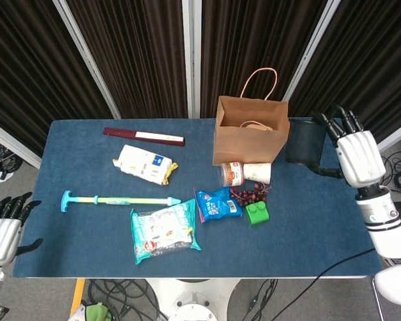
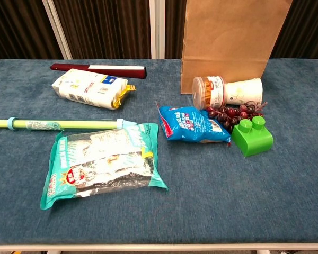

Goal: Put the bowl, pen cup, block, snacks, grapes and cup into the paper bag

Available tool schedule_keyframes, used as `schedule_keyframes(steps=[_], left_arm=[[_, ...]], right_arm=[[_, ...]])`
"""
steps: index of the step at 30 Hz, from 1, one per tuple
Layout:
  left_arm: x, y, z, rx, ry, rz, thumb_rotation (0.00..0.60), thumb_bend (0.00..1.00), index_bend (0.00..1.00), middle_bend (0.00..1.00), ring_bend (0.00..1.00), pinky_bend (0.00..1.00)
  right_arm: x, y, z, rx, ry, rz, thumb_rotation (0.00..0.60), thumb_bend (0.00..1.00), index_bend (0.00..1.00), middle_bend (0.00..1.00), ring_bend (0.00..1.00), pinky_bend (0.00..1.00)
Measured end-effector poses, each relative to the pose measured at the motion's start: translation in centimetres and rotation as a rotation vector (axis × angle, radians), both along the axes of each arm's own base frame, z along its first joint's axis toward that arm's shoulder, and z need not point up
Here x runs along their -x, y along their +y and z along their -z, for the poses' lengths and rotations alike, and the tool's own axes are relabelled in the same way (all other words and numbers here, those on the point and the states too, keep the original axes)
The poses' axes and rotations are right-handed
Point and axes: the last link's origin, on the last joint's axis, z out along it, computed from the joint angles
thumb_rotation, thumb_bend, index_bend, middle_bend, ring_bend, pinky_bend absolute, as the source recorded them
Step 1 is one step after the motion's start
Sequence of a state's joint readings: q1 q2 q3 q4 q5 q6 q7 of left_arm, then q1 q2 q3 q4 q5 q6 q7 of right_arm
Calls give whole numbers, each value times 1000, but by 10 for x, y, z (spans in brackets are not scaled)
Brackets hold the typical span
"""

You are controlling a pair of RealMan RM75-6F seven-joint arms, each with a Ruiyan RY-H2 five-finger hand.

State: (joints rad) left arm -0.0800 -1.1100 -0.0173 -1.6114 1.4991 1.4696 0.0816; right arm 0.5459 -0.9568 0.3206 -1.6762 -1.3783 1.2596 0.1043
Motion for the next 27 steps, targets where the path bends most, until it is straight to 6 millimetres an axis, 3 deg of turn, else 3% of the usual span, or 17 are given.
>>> schedule_keyframes(steps=[7,14,23,27], left_arm=[[4,-2,1,4,1,-16,600,4,267,198,152,112],[3,0,1,3,-1,-20,600,4,267,198,152,112],[6,-2,-1,0,1,-34,600,4,267,198,152,112],[8,-4,-1,-3,-2,-42,600,4,267,198,152,112]], right_arm=[[-17,-54,-11,20,16,88,600,0,105,273,0,109],[-38,-103,12,1,62,145,600,0,104,268,0,109],[-54,-131,62,-59,106,178,600,0,96,233,0,109],[-57,-133,74,-82,109,184,600,0,35,168,0,108]])
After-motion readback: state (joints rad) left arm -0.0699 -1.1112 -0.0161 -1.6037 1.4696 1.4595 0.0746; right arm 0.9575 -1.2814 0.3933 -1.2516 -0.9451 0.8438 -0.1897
